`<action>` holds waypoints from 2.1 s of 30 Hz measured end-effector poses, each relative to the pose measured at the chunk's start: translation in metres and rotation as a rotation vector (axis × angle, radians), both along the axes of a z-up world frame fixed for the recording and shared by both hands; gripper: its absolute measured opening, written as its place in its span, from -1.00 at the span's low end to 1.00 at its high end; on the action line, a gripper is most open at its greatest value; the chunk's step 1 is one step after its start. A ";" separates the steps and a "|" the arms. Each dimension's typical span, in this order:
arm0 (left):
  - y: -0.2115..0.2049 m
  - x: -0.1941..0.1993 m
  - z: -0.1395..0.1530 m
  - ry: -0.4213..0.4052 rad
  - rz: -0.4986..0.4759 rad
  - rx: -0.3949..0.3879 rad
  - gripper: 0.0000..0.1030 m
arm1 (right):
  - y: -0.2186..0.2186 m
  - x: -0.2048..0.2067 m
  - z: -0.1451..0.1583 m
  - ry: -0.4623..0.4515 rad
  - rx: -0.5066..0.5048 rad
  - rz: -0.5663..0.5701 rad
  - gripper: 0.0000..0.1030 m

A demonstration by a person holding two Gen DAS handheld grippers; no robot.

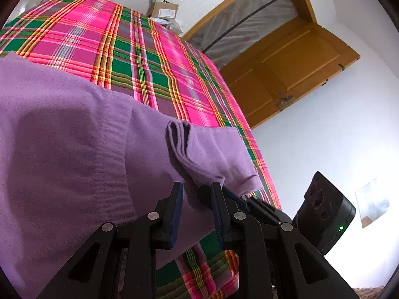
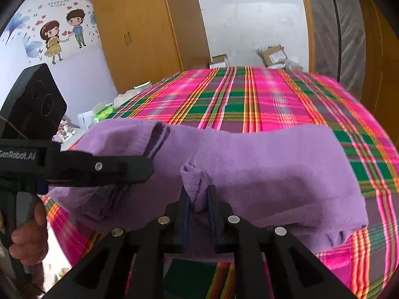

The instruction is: Fold clothes

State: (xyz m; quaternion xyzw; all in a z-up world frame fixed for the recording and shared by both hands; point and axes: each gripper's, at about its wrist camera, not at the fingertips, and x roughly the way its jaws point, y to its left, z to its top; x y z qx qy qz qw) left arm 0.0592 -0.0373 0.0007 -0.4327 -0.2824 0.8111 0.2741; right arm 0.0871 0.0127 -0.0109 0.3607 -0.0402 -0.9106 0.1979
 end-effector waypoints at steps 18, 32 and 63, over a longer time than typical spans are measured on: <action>0.043 -0.029 0.004 -0.005 -0.060 -0.053 -0.54 | 0.106 0.003 0.024 0.064 0.000 -0.279 -0.45; 0.040 -0.036 -0.015 -0.078 -0.037 -0.080 -0.54 | 0.142 0.007 0.000 -0.119 -0.115 -0.138 -0.59; 0.026 -0.012 -0.007 -0.167 0.131 -0.174 -0.39 | 0.108 0.028 -0.010 -0.016 0.040 -0.215 -0.22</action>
